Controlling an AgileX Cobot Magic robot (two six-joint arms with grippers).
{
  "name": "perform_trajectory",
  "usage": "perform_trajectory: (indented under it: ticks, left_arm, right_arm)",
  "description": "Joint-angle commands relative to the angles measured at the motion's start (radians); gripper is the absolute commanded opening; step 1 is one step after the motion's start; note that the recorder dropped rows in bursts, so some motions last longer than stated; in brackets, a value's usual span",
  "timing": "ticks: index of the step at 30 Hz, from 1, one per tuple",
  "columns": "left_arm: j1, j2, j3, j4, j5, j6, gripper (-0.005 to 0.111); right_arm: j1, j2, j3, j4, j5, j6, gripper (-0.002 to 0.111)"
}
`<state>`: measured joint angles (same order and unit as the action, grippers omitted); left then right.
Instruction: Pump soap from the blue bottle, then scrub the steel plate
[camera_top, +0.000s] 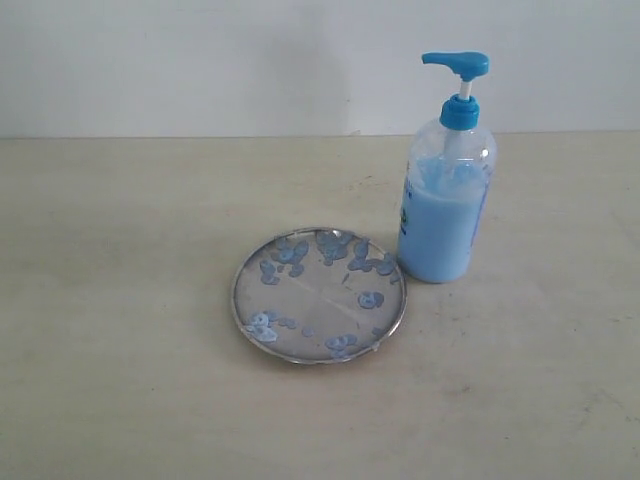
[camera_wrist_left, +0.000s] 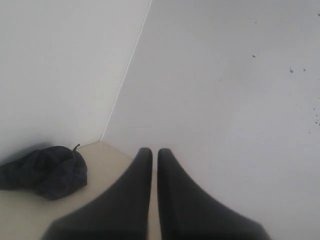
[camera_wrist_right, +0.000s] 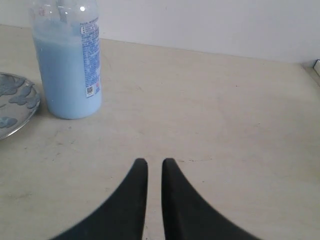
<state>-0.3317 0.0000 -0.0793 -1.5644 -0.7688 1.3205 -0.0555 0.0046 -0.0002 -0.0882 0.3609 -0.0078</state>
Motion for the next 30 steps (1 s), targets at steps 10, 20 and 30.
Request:
perform_trajectory:
  ticks: [10, 20, 30]
  left_arm:
    - [0.002, 0.000, 0.003, 0.023, 0.049, -0.037, 0.004]
    - [0.002, 0.137, -0.194, 0.737, -0.011, -0.830, 0.004]
    - [-0.020, 1.113, -1.002, 1.621, 0.915, -1.204, 0.004]
  right_arm:
    - [-0.004, -0.005, 0.000, 0.005, 0.003, 0.002, 0.001]
    - [-0.004, -0.005, 0.000, 0.005, 0.003, 0.002, 0.001]
    - [-0.004, -0.005, 0.000, 0.005, 0.003, 0.002, 0.001]
